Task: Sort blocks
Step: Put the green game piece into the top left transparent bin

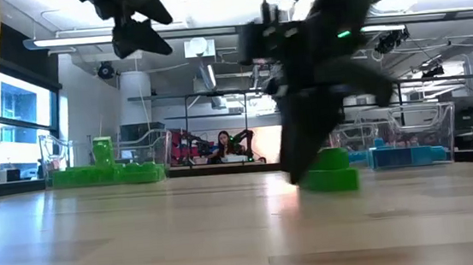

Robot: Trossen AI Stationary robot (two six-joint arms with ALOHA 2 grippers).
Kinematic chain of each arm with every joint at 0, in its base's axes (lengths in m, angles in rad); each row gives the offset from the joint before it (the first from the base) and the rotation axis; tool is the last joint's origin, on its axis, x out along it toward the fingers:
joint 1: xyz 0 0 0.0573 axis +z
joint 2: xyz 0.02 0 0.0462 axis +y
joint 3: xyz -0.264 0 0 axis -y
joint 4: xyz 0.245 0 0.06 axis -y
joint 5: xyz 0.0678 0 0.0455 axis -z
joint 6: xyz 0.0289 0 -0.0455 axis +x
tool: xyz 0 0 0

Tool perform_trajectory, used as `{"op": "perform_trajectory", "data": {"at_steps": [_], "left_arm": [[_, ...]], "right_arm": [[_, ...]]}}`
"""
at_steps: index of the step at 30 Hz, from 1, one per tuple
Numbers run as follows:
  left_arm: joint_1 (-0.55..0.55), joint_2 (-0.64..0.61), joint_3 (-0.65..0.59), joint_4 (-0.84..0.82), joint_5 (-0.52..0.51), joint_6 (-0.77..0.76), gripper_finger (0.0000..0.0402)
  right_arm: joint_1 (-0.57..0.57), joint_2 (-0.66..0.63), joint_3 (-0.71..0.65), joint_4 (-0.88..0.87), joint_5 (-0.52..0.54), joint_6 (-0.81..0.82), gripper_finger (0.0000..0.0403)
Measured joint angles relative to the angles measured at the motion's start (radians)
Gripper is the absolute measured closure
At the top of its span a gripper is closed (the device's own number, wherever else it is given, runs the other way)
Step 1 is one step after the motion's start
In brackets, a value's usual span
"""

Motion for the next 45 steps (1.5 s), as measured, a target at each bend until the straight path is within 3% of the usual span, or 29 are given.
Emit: {"op": "perform_trajectory", "data": {"at_steps": [3,8,12,15,18,22,25,34,42,45], "left_arm": [[0.000,-0.041,0.000,-0.036,-0.048,0.002,0.0163],[0.000,-0.056,0.000,-0.069,-0.095,0.001,0.0163],[0.000,-0.036,0.000,-0.059,-0.109,-0.004,0.0163],[0.000,-0.013,0.000,-0.033,-0.117,-0.004,0.0163],[0.000,0.010,0.000,0.013,-0.118,-0.004,0.0163],[-0.001,0.029,0.000,0.052,-0.118,-0.011,0.0163],[-0.001,0.039,0.000,0.075,-0.118,-0.016,0.0163],[-0.010,0.049,0.001,0.083,-0.115,-0.046,0.0163],[-0.080,0.056,0.001,0.071,-0.126,-0.049,0.0163],[-0.106,0.070,0.001,0.062,-0.145,-0.050,0.0163]], "right_arm": [[-0.064,-0.016,0.028,-0.010,-0.025,-0.010,0.0403],[-0.075,-0.105,0.088,-0.033,-0.088,-0.073,0.0403],[-0.064,-0.174,0.070,-0.095,-0.233,0.045,0.0403],[-0.037,-0.203,-0.019,-0.138,-0.271,0.149,0.0403],[-0.016,-0.241,-0.112,-0.139,-0.212,0.298,0.0403],[-0.028,-0.292,-0.190,-0.181,-0.031,0.469,0.0403],[-0.063,-0.312,-0.209,-0.204,0.076,0.487,0.0403],[-0.154,-0.209,-0.242,-0.093,0.046,0.333,0.0403],[-0.174,-0.122,-0.188,0.213,0.068,0.187,0.0403],[-0.173,-0.119,-0.154,0.246,0.071,0.138,0.0403]]}}
